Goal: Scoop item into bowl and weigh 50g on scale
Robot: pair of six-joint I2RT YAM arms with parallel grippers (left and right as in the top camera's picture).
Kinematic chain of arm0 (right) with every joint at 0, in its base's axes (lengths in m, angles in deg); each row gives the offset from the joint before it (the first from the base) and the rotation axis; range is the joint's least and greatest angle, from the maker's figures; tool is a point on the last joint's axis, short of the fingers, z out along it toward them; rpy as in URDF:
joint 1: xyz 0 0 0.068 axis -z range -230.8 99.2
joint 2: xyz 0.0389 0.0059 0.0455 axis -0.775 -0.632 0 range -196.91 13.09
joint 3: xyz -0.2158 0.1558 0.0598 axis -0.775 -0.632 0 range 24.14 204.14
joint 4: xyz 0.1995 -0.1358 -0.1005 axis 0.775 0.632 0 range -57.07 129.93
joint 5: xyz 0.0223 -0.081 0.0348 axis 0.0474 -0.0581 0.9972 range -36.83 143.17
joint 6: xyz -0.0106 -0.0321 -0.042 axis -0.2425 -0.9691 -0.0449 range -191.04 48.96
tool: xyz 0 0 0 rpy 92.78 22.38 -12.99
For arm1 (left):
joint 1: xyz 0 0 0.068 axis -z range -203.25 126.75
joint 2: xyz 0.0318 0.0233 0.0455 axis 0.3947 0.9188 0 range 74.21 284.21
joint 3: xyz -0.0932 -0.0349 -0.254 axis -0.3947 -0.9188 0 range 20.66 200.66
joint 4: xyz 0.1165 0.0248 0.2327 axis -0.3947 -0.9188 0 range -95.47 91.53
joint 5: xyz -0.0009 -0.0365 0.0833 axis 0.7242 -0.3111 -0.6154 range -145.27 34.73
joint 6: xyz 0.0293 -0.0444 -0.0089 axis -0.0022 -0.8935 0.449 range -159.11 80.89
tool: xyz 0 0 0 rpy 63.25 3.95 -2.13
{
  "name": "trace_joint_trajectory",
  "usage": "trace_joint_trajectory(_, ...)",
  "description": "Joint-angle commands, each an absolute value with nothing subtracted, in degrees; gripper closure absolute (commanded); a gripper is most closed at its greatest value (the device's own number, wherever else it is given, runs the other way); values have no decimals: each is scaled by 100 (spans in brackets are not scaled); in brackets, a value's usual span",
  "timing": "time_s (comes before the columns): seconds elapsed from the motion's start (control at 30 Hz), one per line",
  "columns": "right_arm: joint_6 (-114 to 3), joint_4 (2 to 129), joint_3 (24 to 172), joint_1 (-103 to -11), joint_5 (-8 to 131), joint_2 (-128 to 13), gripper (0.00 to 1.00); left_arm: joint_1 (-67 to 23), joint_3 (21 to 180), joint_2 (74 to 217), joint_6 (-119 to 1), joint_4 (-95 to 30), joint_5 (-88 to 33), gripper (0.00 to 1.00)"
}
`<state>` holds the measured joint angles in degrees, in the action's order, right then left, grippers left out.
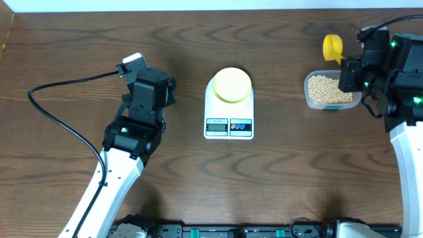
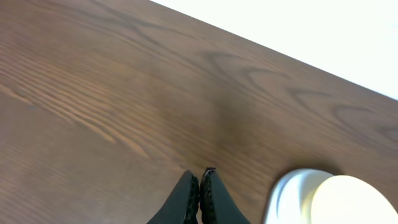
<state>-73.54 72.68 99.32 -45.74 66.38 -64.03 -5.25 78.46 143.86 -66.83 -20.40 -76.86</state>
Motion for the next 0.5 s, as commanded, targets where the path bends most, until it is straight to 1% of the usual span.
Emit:
trace_joint_trajectory(0.0,-7350,7095,10019,-4548,6527,-6419,99,-544,7903,14353,-6777,-1951,-7106,93)
trace_joint_trajectory(0.13,-7389,6883,10019,-4550,6315,-6416,99,-544,7903,14353,-6775,-1953,-5854,93)
trace_joint_trajectory(0.2,-7385,6912,10019,-4557,6319,-6419,99,-544,7903,14353,-6773,-2010,-4923,93)
trace_joint_trajectory(0.27,-7311,6947,10019,-4559,6319,-6419,99,-538,7901,14362,-6771,-2386,-3697,93)
trace_joint_trajectory(0.33,-7204,7001,10019,-4559,6319,-6419,99,-466,7898,14421,-6664,-2615,-3378,93)
trace_joint_trajectory(0.4,-7097,7019,10019,-4559,6317,-6419,99,-260,7896,14547,-6087,-2665,-3384,93)
trace_joint_trajectory(0.47,-6989,7017,10019,-4559,6319,-6419,99,-52,7896,14685,-5792,-2644,-3393,93)
